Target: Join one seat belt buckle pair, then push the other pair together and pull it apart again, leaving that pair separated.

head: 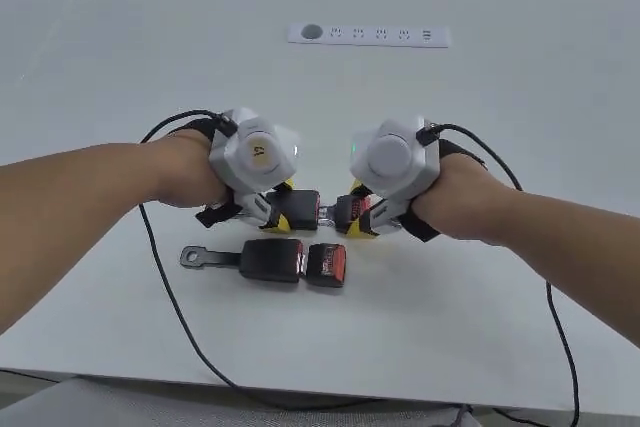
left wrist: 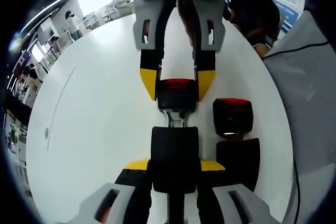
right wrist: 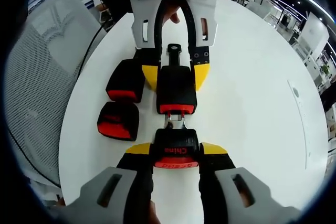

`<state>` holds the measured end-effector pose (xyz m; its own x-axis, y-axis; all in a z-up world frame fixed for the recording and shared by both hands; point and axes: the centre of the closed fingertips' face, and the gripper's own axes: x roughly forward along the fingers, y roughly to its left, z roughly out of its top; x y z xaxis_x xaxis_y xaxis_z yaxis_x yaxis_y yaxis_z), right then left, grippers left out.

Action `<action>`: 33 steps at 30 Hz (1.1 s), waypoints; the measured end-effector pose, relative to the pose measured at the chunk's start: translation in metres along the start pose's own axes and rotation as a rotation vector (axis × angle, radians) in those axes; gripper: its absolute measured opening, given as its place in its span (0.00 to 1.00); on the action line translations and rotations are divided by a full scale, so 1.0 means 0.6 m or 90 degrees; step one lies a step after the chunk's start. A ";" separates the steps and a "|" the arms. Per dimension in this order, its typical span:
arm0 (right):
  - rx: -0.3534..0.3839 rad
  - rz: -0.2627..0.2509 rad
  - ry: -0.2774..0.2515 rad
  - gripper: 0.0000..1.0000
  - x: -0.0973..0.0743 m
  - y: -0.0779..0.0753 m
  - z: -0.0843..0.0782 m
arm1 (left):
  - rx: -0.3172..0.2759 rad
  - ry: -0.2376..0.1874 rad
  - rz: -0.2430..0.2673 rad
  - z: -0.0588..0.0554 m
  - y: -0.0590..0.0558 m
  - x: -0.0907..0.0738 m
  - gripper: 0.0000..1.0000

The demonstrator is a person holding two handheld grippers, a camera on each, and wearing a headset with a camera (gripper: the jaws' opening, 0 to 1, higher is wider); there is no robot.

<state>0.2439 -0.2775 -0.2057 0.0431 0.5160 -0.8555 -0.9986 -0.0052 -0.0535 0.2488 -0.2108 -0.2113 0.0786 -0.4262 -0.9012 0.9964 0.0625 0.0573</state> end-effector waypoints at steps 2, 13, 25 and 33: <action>-0.005 -0.001 -0.002 0.31 -0.002 -0.001 -0.003 | 0.001 0.001 0.000 0.000 0.000 0.000 0.32; 0.004 -0.004 0.008 0.32 -0.022 0.009 -0.055 | 0.000 0.009 -0.004 0.002 -0.005 -0.001 0.33; 0.039 -0.029 0.035 0.32 -0.072 0.011 -0.137 | 0.002 0.013 -0.005 0.002 -0.002 -0.001 0.33; 0.047 -0.039 0.060 0.33 -0.102 0.011 -0.186 | -0.004 0.015 0.003 0.001 -0.002 -0.002 0.33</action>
<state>0.2383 -0.4050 -0.2113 0.1039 0.4311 -0.8963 -0.9934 0.0893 -0.0721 0.2476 -0.2107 -0.2100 0.0828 -0.4044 -0.9108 0.9957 0.0708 0.0591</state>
